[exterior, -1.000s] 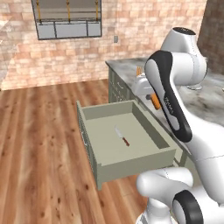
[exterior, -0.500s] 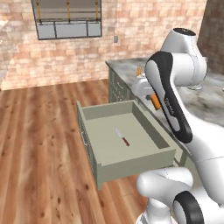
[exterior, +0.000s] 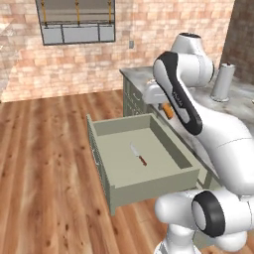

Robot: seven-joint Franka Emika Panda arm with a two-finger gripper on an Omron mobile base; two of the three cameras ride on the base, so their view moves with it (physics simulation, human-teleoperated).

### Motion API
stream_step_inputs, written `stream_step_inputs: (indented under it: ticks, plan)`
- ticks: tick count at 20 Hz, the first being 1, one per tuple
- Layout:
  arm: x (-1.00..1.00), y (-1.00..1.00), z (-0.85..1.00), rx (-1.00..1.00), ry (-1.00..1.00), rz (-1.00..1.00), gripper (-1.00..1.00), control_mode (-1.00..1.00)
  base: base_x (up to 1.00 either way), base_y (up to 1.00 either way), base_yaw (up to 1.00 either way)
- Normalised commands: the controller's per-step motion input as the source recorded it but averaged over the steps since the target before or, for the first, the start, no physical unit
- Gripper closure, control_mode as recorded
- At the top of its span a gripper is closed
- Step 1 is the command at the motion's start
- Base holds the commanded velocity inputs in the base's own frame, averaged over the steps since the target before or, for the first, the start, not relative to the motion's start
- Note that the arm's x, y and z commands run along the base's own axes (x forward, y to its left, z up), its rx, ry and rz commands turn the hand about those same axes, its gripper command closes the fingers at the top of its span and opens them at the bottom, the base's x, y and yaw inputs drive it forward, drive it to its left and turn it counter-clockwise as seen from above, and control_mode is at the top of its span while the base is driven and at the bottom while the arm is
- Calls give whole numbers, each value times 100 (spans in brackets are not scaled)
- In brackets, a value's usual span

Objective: Pick up the metallic utensils from the counter and place them in the open drawer. Make sure not to pick up any wooden utensils.

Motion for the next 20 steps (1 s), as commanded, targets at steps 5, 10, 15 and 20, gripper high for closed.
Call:
stream_step_inputs:
  ticks: [5, 10, 15, 20]
  plan:
    - [100, 0, -52, 0, 13, 0, 100, -100, 0, 0, 0]
    - [100, 0, -85, 0, 2, 0, 100, -100, 0, 0, 0]
    - [69, 0, -100, 0, 0, 0, 100, -100, 0, 0, 0]
    - [12, 4, -100, 0, -11, 0, 100, -100, 0, 0, 0]
